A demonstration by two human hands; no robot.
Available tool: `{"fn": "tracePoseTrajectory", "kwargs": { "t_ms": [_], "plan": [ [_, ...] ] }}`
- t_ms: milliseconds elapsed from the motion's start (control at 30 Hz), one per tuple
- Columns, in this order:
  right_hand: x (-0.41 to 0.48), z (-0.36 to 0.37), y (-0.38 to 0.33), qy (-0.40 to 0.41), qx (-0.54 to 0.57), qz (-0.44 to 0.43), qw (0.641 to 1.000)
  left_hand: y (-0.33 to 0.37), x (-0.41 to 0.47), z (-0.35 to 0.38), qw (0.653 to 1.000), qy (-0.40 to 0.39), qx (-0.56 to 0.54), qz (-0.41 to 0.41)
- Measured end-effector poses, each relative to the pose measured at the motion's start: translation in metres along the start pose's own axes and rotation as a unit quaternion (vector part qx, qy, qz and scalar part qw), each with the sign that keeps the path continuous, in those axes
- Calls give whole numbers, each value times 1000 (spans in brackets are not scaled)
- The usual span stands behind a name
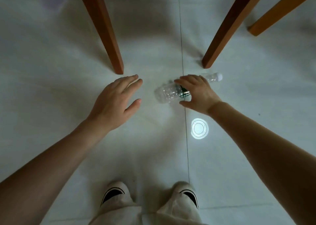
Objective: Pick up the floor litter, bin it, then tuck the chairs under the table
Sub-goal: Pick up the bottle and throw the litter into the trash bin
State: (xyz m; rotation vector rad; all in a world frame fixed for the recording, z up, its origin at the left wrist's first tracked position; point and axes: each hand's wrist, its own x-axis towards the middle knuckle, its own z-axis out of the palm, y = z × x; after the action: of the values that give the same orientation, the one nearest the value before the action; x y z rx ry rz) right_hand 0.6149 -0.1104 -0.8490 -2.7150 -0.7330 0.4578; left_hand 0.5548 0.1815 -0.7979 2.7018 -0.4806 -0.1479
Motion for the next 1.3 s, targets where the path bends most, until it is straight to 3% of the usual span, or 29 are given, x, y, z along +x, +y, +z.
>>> {"fn": "tracePoseTrajectory", "kwargs": {
  "t_ms": [167,333,533,667,867,1300],
  "plan": [
    [11,8,19,9,-74,11,997,-10,5,8,1000,7,-2,-9],
    [-18,8,-11,4,34,100,994,1,-12,-1,1000,-8,-6,-24],
    [-83,-35,-99,39,99,123,987,40,-62,-64,998,-36,6,-50],
    [-125,-94,-170,81,135,159,975,72,-108,-126,996,-34,3,-88],
    [-181,-205,-265,78,190,217,954,127,-174,-244,987,-4,-16,-160],
    [-239,-503,-455,102,169,85,977,256,-264,-560,967,56,-15,-250]
  ]
}}
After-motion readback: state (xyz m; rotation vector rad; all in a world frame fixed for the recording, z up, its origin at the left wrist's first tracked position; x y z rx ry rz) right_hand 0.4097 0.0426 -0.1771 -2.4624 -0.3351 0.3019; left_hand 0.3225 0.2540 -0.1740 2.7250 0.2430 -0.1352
